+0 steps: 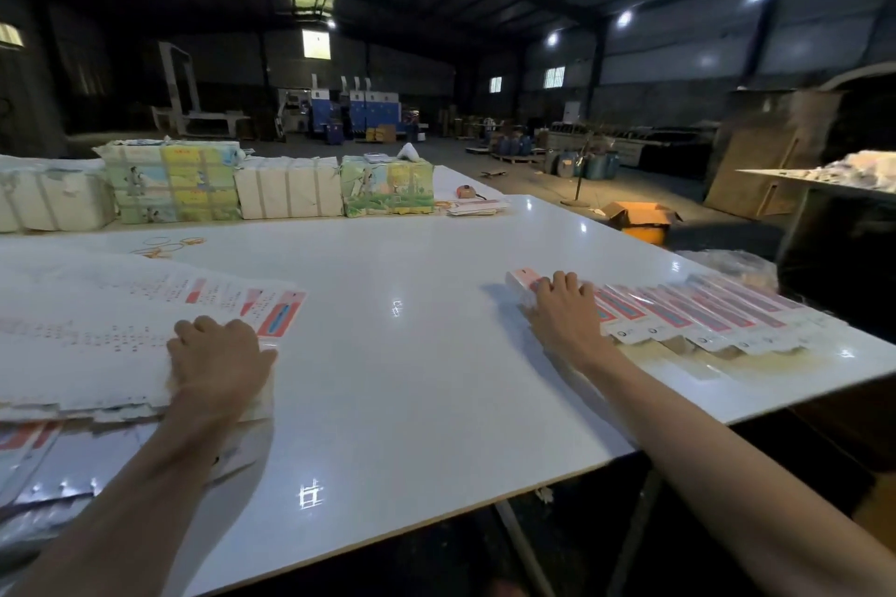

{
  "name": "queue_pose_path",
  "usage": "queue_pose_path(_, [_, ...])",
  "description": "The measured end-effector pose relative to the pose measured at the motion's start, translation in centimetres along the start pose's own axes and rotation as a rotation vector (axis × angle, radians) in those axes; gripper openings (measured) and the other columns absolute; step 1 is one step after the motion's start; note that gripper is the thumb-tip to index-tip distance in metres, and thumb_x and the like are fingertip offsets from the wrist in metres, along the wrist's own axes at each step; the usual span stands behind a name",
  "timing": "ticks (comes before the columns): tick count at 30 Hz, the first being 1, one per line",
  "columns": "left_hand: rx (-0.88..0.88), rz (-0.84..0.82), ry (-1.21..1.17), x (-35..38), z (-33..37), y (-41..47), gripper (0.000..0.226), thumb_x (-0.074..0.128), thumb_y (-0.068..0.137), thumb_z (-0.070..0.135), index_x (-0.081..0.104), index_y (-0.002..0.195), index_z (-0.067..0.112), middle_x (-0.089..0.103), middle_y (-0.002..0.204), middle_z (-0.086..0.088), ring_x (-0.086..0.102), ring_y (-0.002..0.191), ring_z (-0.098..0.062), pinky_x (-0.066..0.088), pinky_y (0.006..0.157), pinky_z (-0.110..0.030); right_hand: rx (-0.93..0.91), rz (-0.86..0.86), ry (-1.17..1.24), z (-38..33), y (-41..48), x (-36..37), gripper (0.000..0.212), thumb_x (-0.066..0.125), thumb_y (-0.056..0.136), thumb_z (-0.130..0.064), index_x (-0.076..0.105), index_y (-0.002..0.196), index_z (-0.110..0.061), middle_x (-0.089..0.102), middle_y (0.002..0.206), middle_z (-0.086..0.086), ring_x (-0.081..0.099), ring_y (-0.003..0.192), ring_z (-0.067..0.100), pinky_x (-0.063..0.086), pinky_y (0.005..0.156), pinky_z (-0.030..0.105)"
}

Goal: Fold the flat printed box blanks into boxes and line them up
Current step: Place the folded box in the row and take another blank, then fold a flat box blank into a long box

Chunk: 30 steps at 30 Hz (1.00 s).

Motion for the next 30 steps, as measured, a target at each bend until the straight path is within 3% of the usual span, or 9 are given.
queue_pose_path(7, [0.029,0.021,0.066,-0.7,-0.1,0.0,0.069,0.062,0.096,0.056,0.045,0.137,0.004,0.06,0.131,-0.02,0.057,0.119,-0.033,0.042,0.107,-0.04,0.005,-0.102,-0.171,2.2,-0.3,1.7,0.046,0.048,0.11,-0.041,0.048,0.15,-0.019,0.049,0.149,0.01,0.042,0.143,0.033,0.035,0.117,0.05])
queue_pose_path(11, [-0.009,0.011,-0.089,-1.1,-0.7,0.2,0.102,0.078,0.085,0.058,0.029,0.15,-0.003,0.051,0.138,-0.03,0.052,0.124,-0.042,0.043,0.107,-0.047,0.057,-0.091,-0.16,2.6,-0.4,1.3,0.051,0.045,0.109,-0.051,0.05,0.147,-0.017,0.049,0.149,0.01,0.042,0.142,0.032,0.033,0.117,0.05])
queue_pose_path(14, [-0.021,0.016,-0.27,-1.7,-0.5,0.0,0.111,0.088,0.082,0.045,0.021,0.155,-0.005,0.039,0.144,-0.035,0.05,0.126,-0.05,0.047,0.105,-0.053,0.038,-0.022,-0.102,0.6,-0.3,-0.5,0.05,0.044,0.109,-0.05,0.052,0.143,-0.014,0.049,0.146,0.011,0.045,0.136,0.032,0.035,0.114,0.049])
queue_pose_path(18, [0.002,0.039,-0.575,-2.5,0.1,0.0,0.11,0.092,0.081,0.032,0.018,0.156,0.001,0.04,0.141,-0.032,0.059,0.117,-0.052,0.052,0.091,-0.052,-0.126,0.107,0.242,-6.2,0.0,-4.1,0.041,0.047,0.11,-0.039,0.055,0.139,-0.011,0.057,0.141,0.011,0.054,0.127,0.031,0.045,0.106,0.046])
queue_pose_path(21, [0.041,0.057,-0.85,-2.8,0.5,0.5,0.1,0.092,0.08,0.035,0.031,0.153,0.007,0.06,0.131,-0.02,0.065,0.101,-0.034,0.054,0.078,-0.044,-0.237,0.078,0.631,-12.5,-0.3,-6.4,0.037,0.052,0.108,-0.039,0.056,0.138,-0.017,0.067,0.127,0.004,0.064,0.112,0.026,0.049,0.089,0.039])
queue_pose_path(25, [0.053,-0.116,-1.301,-2.0,2.5,0.2,0.09,0.095,0.075,0.037,0.042,0.147,0.023,0.066,0.127,-0.004,0.071,0.105,-0.024,0.06,0.093,-0.049,-0.394,-0.094,1.098,-20.8,-1.6,-7.5,0.038,0.056,0.106,-0.04,0.054,0.141,-0.024,0.071,0.111,-0.003,0.07,0.089,0.012,0.053,0.077,0.031])
queue_pose_path(27, [0.049,-0.192,-1.345,-1.2,3.6,0.0,0.085,0.094,0.076,0.039,0.044,0.144,0.029,0.068,0.122,-0.003,0.073,0.102,-0.023,0.061,0.093,-0.051,-0.444,-0.194,1.304,-23.7,-2.7,-7.0,0.039,0.055,0.109,-0.038,0.049,0.145,-0.025,0.07,0.112,-0.001,0.071,0.084,0.005,0.055,0.071,0.02])
queue_pose_path(30, [0.024,-0.3,-1.398,0.0,4.6,-0.3,0.081,0.093,0.077,0.037,0.039,0.137,0.04,0.071,0.116,-0.006,0.076,0.098,-0.027,0.063,0.09,-0.051,-0.398,-0.203,1.505,-24.6,-3.4,-5.5,0.034,0.053,0.111,-0.035,0.05,0.144,-0.028,0.068,0.112,0.003,0.073,0.086,0.002,0.058,0.067,0.021])
Point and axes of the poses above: each hand's wrist, its own y-axis towards the middle knuckle, its own x-axis out of the palm, z = x × y, the point moved 7 cm from there along y, towards the middle knuckle
